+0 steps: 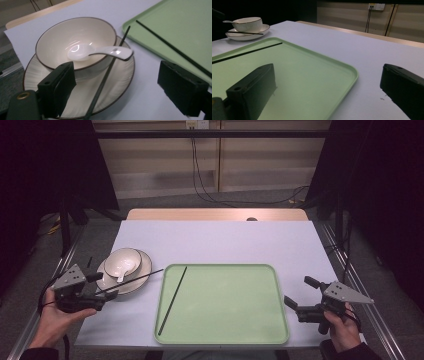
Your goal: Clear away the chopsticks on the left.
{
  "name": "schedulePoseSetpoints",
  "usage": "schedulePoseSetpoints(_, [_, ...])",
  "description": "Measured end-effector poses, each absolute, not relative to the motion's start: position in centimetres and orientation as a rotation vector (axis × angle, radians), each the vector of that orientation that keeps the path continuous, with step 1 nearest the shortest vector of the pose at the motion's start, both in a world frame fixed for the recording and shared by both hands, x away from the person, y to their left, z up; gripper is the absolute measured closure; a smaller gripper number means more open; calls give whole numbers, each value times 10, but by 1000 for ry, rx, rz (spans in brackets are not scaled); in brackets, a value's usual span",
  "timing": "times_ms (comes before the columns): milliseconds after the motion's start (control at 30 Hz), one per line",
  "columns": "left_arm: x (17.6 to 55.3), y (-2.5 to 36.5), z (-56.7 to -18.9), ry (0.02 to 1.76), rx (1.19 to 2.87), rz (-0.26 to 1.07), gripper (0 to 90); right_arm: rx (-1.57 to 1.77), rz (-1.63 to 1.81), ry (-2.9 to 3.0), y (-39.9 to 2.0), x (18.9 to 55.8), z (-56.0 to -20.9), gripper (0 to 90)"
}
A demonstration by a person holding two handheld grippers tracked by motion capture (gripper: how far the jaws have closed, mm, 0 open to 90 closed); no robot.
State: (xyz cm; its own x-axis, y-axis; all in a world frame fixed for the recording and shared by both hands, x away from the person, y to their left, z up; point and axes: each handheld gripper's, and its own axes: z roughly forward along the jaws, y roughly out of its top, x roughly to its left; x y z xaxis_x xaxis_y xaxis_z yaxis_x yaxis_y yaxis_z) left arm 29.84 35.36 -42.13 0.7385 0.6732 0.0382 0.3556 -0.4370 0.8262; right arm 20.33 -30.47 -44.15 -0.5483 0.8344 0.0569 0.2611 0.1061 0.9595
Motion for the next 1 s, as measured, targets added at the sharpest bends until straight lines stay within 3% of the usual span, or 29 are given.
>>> schedulePoseSetpoints(67, [303,358,-424,761,2092,466,186,1064,1459,1881,-305,203,-441,0])
schedulePoseSetpoints(133, [305,362,-427,753,2112,452,345,1064,1461,1884,-305,203,-441,0])
schedulePoseSetpoints(200, [307,363,-430,755,2152,457,375,1066,1461,1884,-305,203,-442,0])
schedulePoseSetpoints(233, [309,364,-432,737,2165,429,442,1073,1462,1880,-305,203,-442,0])
schedulePoseSetpoints(333, [315,366,-435,751,2173,396,475,1070,1459,1882,-305,203,-442,0])
schedulePoseSetpoints(433, [320,367,-439,749,2194,413,608,1067,1456,1883,-305,203,-442,0])
schedulePoseSetpoints(1000, [327,352,-444,682,2326,373,668,1060,1455,1889,-304,204,-442,0])
